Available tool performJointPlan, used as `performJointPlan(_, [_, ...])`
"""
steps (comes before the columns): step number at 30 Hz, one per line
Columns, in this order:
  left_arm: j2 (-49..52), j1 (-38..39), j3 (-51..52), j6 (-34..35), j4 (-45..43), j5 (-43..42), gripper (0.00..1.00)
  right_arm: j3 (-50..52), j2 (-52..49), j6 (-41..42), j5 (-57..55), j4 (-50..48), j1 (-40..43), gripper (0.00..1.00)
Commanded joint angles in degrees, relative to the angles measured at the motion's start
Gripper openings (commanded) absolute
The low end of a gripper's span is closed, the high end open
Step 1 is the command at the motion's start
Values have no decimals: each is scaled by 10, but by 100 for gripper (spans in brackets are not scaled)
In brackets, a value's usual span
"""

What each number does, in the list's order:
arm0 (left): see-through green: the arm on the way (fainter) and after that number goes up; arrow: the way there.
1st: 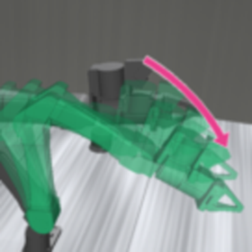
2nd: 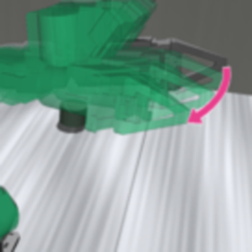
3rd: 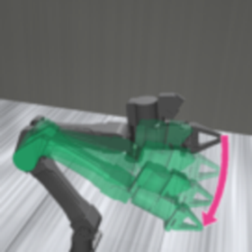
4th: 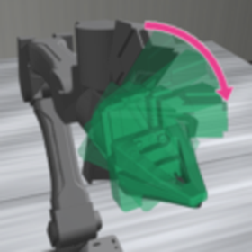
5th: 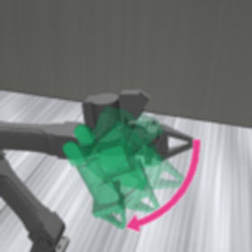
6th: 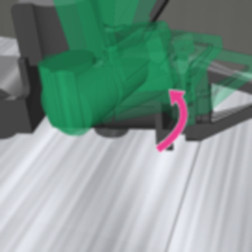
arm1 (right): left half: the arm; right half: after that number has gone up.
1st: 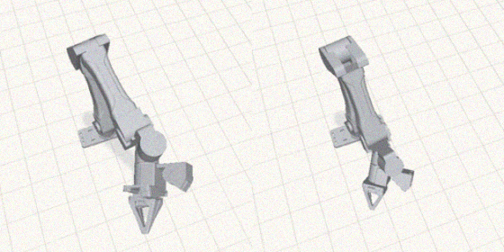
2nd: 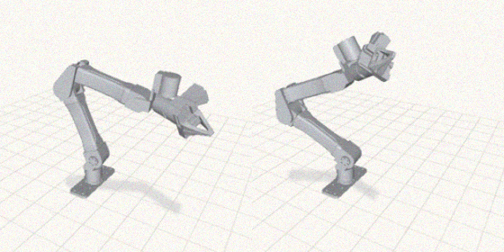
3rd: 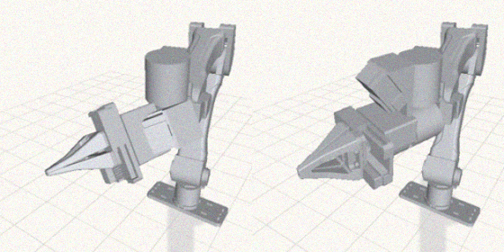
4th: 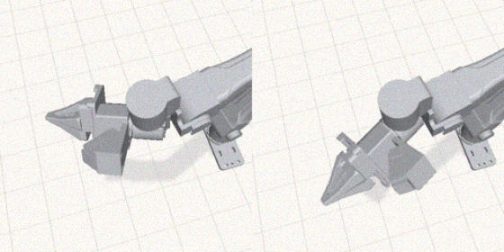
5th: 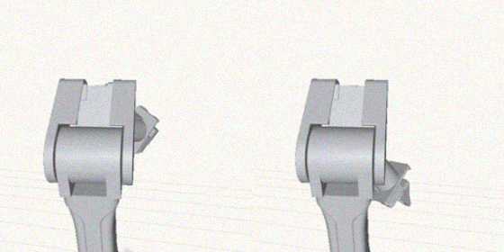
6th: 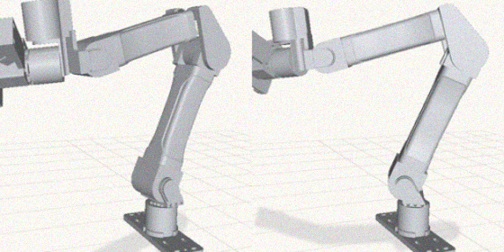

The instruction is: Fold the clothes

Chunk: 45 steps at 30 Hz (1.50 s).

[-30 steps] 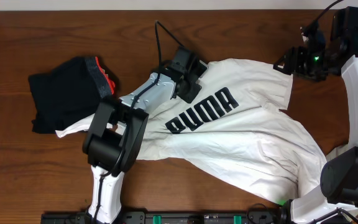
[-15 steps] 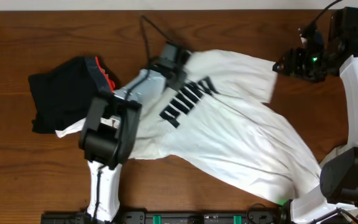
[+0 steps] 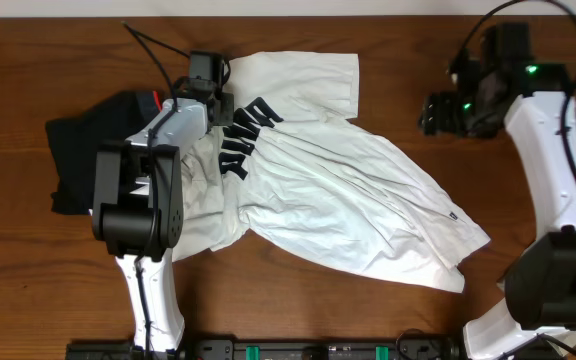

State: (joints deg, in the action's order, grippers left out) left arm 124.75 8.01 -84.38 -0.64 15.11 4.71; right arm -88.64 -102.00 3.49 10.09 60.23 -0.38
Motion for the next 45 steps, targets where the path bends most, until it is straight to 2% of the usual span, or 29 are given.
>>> performJointPlan(1, [-40,5,-8,7,14,-2,41,53,-8,7,-67,-24,-4,77])
performJointPlan(3, [-69,5,-8,7,23,-2,47,86,-8,7,-88,-45,0,76])
performJointPlan(5, [-104,5,-8,7,33,-2,52,113,-8,5,-99,-59,6,68])
performJointPlan(7, [-145,5,-8,7,51,-2,53,136,-8,-9,-99,-67,12,64])
performJointPlan(10, [-205,5,-8,8,88,-2,54,169,-8,-10,-121,-72,19,66])
performJointPlan(15, [-304,5,-8,8,175,-2,54,223,-8,21,-145,-74,45,62])
performJointPlan(24, [-418,5,-8,13,297,-2,55,302,-8,33,-81,-134,94,62])
performJointPlan(25, [-424,5,-8,14,308,-2,62,312,-8,33,-81,-143,94,59])
performJointPlan(27, [-433,5,-8,14,329,-2,63,331,-8,33,-69,-158,93,54])
performJointPlan(29, [-437,5,-8,14,346,-2,64,349,-8,33,-51,-176,93,39])
performJointPlan(31, [-438,5,-8,14,358,-2,64,356,-8,33,-51,-183,93,16])
performJointPlan(34, [-438,5,-8,14,372,-2,65,345,-7,43,-58,-187,96,1])
performJointPlan(41, [-438,5,-8,21,378,-2,68,207,-6,65,-101,-215,146,1])
performJointPlan(45, [-438,5,-8,21,378,-2,68,127,-6,60,-101,-285,176,1])
